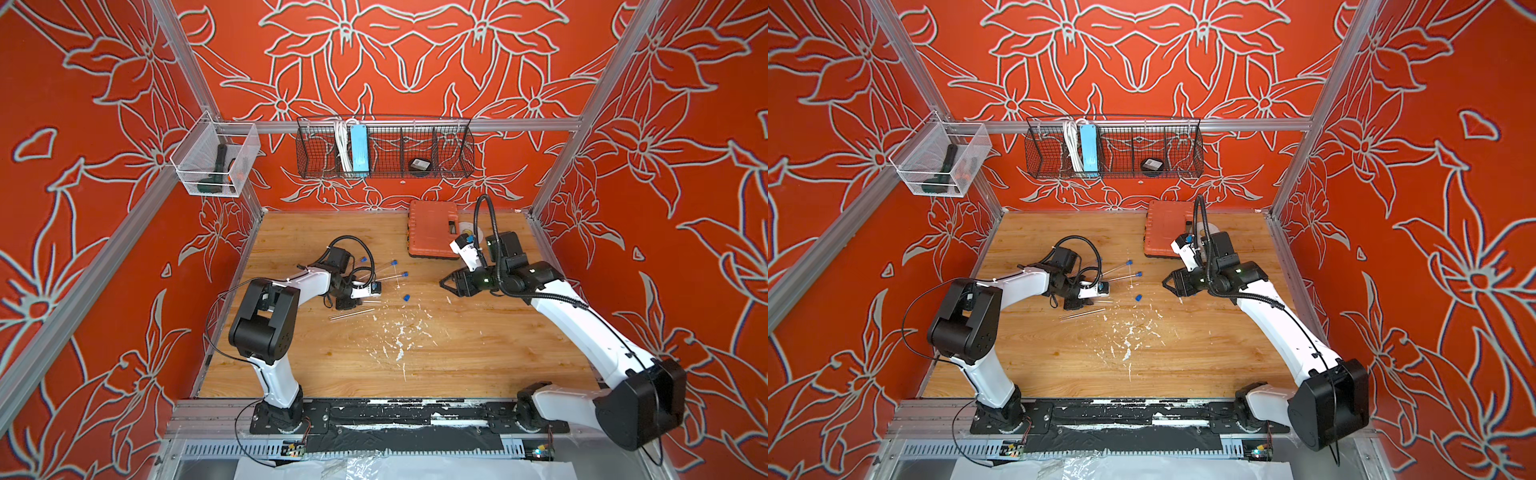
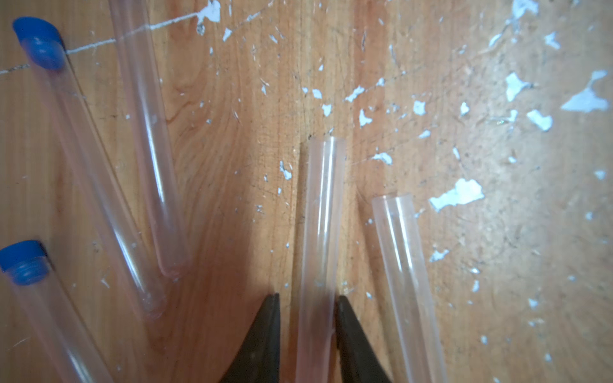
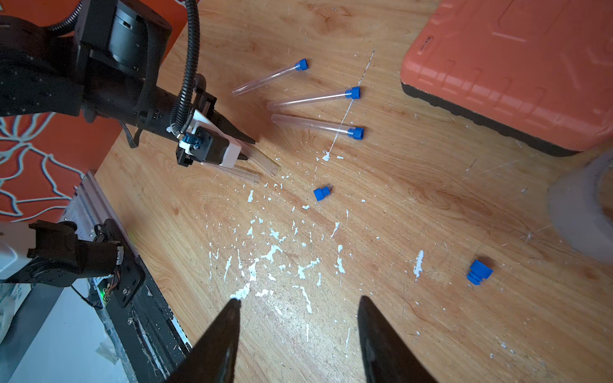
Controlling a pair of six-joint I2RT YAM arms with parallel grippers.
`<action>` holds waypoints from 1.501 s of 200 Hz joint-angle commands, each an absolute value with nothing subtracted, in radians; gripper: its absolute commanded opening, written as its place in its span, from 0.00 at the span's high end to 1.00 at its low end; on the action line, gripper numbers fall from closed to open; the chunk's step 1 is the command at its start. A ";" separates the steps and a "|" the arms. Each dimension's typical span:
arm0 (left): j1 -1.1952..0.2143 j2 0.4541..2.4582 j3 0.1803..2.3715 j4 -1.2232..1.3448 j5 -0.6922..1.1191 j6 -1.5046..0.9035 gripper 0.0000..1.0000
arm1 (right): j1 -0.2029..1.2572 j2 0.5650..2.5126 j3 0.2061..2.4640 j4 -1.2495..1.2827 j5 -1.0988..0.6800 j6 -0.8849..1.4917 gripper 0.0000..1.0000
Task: Insert stoppers into test tubes
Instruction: Pick up the test tube at the center of the board.
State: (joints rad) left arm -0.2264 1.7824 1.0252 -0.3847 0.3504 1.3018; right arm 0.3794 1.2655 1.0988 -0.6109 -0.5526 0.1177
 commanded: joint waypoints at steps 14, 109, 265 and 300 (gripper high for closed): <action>-0.231 1.815 1.035 -0.414 0.356 1.306 0.76 | 0.374 1.266 1.132 -0.634 -0.535 0.094 0.43; -0.239 1.817 1.025 -0.409 0.352 1.301 0.84 | 0.374 1.261 1.126 -0.630 -0.528 0.100 0.43; -0.238 1.602 0.943 -0.250 0.364 1.153 1.00 | 0.374 1.264 1.144 -0.696 -0.528 0.232 0.43; -0.252 1.503 0.912 -0.193 0.468 1.086 1.00 | 0.376 1.277 1.162 -0.677 -0.600 0.350 0.42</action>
State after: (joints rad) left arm -0.2359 1.5726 0.9394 -0.2455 0.3725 1.1488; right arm 0.3794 1.2659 1.1168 -0.6735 -0.5423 0.2466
